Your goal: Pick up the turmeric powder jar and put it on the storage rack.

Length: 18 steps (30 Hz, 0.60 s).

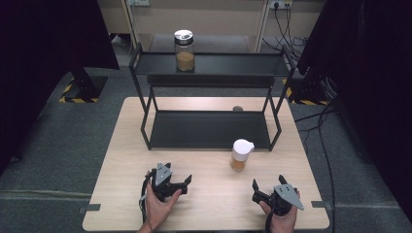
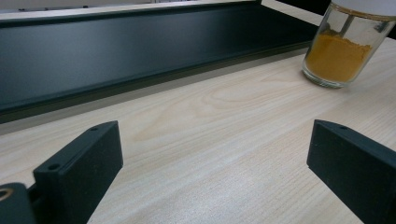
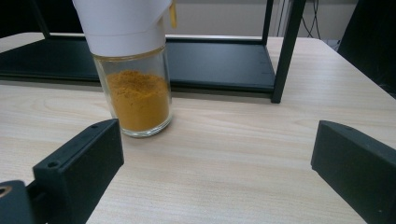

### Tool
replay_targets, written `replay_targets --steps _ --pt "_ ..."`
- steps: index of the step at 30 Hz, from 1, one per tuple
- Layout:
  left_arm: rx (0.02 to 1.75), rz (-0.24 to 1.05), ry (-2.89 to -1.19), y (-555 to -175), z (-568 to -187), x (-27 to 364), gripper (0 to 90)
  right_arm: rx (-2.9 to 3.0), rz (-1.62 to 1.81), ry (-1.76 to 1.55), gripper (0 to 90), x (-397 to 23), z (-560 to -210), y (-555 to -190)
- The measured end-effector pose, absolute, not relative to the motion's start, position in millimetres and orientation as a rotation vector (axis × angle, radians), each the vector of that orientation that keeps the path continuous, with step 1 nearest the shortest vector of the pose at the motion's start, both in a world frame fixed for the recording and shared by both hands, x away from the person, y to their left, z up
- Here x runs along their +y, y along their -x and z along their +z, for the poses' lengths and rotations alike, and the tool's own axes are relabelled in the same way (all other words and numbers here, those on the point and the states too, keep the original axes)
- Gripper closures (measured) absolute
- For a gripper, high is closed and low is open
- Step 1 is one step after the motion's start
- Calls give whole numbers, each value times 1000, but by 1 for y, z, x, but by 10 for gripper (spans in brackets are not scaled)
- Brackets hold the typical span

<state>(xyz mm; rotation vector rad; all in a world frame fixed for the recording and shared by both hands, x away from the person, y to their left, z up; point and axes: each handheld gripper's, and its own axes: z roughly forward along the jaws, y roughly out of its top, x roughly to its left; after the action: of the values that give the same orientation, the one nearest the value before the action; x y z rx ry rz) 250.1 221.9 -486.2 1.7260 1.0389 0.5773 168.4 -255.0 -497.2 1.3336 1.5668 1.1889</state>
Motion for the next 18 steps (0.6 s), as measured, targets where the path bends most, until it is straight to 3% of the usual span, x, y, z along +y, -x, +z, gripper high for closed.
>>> replay_targets --steps 18 --pt "1036 574 -1725 -249 -486 222 26 1574 1190 -1325 19 -255 -497 -168"
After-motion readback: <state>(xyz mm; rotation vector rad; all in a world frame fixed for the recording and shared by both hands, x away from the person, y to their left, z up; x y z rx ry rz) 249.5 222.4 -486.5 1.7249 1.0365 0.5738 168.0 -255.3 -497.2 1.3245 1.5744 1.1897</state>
